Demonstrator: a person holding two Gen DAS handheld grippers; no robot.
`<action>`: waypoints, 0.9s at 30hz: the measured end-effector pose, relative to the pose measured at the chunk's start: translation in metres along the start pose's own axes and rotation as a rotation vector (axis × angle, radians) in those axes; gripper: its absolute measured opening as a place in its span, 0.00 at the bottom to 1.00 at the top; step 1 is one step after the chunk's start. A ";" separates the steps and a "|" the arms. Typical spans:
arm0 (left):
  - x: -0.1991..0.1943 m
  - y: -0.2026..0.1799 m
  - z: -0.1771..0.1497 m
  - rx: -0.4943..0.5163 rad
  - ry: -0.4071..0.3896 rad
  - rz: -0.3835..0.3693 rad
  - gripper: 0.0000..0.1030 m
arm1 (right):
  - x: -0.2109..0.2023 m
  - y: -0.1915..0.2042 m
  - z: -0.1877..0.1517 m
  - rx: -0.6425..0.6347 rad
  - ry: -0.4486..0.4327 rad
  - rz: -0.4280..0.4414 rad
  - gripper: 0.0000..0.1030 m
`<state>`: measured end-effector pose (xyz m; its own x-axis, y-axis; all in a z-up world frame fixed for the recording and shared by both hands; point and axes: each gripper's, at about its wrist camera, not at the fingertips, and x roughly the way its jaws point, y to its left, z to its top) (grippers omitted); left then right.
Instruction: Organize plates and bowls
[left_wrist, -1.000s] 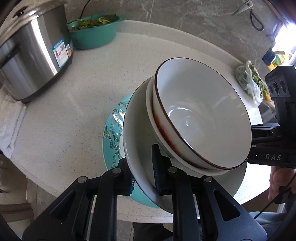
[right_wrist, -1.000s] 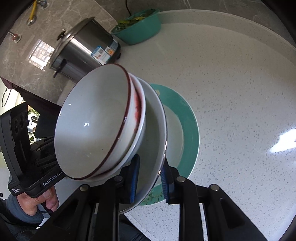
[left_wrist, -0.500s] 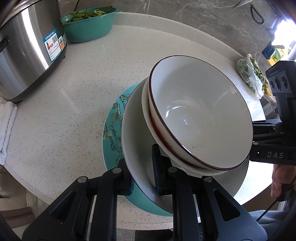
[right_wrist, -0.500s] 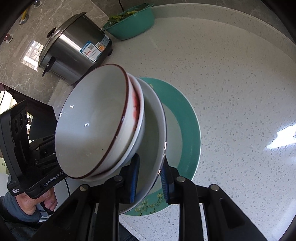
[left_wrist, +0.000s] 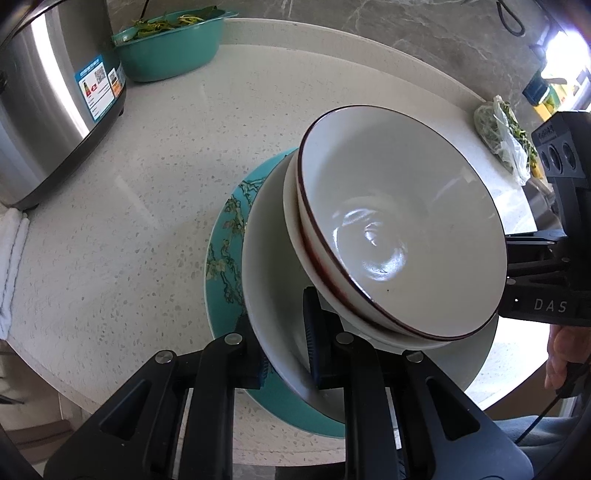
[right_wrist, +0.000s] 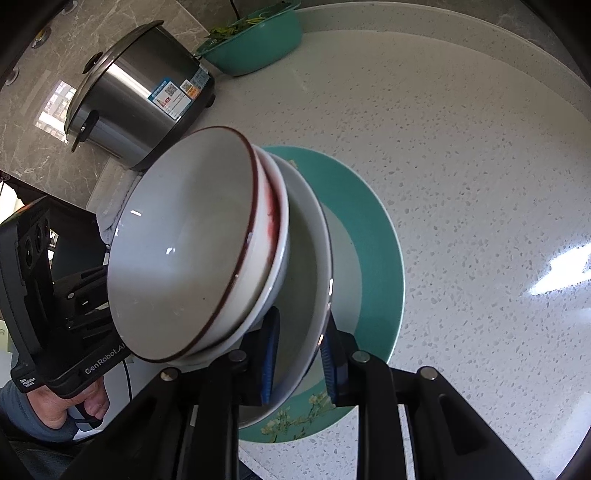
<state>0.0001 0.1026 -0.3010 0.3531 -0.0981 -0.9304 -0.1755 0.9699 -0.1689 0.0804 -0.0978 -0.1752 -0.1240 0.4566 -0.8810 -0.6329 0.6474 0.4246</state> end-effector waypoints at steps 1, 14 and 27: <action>0.001 0.000 0.000 0.003 0.000 -0.001 0.14 | 0.000 0.000 0.000 0.001 -0.004 -0.004 0.24; -0.046 -0.003 -0.006 -0.013 -0.041 0.006 0.17 | -0.043 0.002 -0.022 0.054 -0.077 -0.062 0.70; -0.150 -0.029 0.043 -0.053 -0.236 0.087 0.87 | -0.138 -0.017 -0.032 0.227 -0.209 -0.151 1.00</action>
<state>-0.0079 0.0987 -0.1429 0.5383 0.0463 -0.8415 -0.2608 0.9586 -0.1141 0.0838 -0.1916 -0.0678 0.1326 0.4456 -0.8854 -0.4433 0.8256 0.3491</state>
